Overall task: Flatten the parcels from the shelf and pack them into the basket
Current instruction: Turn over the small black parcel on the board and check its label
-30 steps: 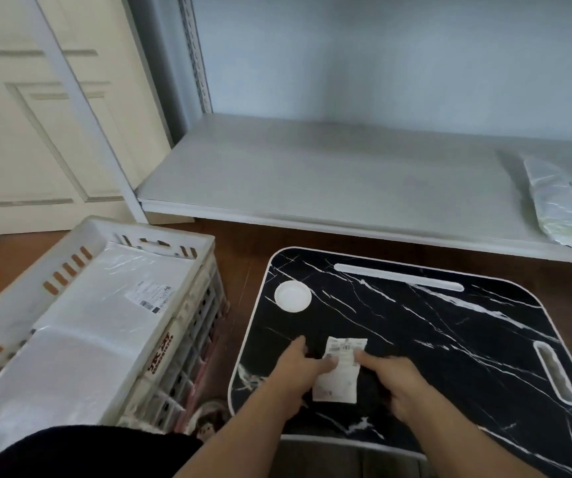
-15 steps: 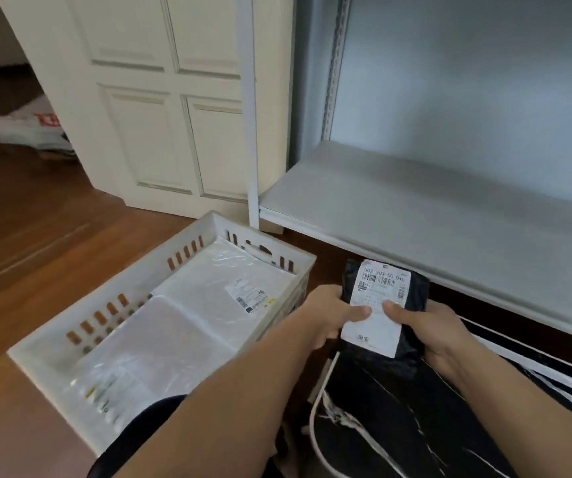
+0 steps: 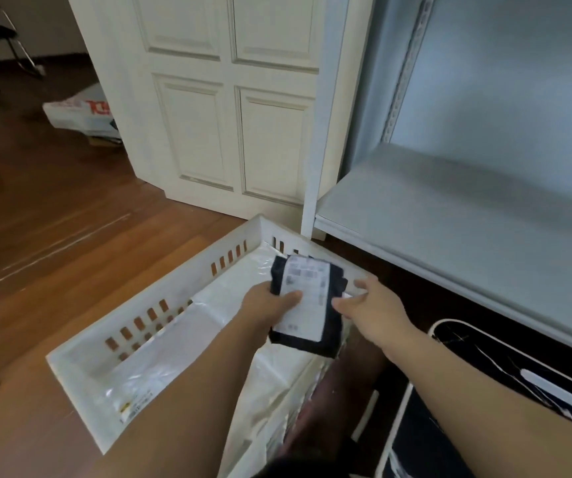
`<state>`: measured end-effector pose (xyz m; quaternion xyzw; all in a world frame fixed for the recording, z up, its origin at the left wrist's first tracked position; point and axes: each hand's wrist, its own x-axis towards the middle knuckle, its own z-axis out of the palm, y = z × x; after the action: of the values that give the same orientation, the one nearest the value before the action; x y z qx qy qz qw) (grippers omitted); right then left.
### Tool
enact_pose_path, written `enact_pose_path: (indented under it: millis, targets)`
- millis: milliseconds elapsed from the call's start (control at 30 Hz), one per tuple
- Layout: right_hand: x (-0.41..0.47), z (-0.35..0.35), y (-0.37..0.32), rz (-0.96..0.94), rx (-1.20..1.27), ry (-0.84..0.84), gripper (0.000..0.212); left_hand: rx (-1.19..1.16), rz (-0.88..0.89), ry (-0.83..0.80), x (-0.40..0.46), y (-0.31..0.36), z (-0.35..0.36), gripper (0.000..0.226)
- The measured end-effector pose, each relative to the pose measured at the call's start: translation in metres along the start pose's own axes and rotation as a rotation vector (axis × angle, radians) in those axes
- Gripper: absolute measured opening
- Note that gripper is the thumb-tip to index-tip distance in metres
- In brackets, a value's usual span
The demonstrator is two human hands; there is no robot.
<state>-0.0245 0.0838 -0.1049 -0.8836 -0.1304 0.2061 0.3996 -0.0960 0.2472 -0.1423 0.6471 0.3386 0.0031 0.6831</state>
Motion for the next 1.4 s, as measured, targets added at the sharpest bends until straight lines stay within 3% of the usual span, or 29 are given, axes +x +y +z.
enact_pose_path:
  millis: [100, 167, 367, 467, 533, 633, 1000, 1133, 1400]
  targets:
    - [0.013, 0.015, 0.016, -0.011, -0.156, -0.075, 0.062, 0.242, -0.112, 0.16, 0.027, -0.025, -0.028, 0.021]
    - [0.022, 0.02, 0.029, -0.015, -0.288, -0.108, 0.066, 0.495, -0.174, 0.182, 0.045, -0.039, -0.038, 0.027]
    - [0.043, 0.035, 0.055, -0.139, -0.614, -0.143, 0.07, 0.956, -0.156, -0.131, 0.063, -0.054, -0.018, 0.056]
    - [0.052, 0.049, 0.061, -0.203, -0.803, -0.27, 0.073, 1.281, -0.007, -0.062, 0.069, -0.075, -0.007, 0.088]
    - [0.053, 0.057, 0.065, -0.213, -0.887, -0.349, 0.073, 1.36, 0.136, -0.201, 0.07, -0.091, -0.001, 0.085]
    - [0.05, 0.063, 0.071, -0.22, -0.908, -0.358, 0.081, 1.444, 0.125, -0.359, 0.067, -0.114, 0.006, 0.069]
    - [0.051, 0.067, 0.076, -0.201, -0.845, -0.367, 0.072, 1.529, -0.032, -0.371, 0.072, -0.136, 0.018, 0.069]
    - [0.05, 0.06, 0.071, -0.185, -0.751, -0.4, 0.069, 1.508, -0.025, -0.365, 0.071, -0.105, 0.018, 0.069]
    - [0.015, -0.001, 0.085, -0.091, -0.643, -0.33, 0.065, 1.429, 0.197, -0.217, 0.046, 0.008, 0.054, 0.064]
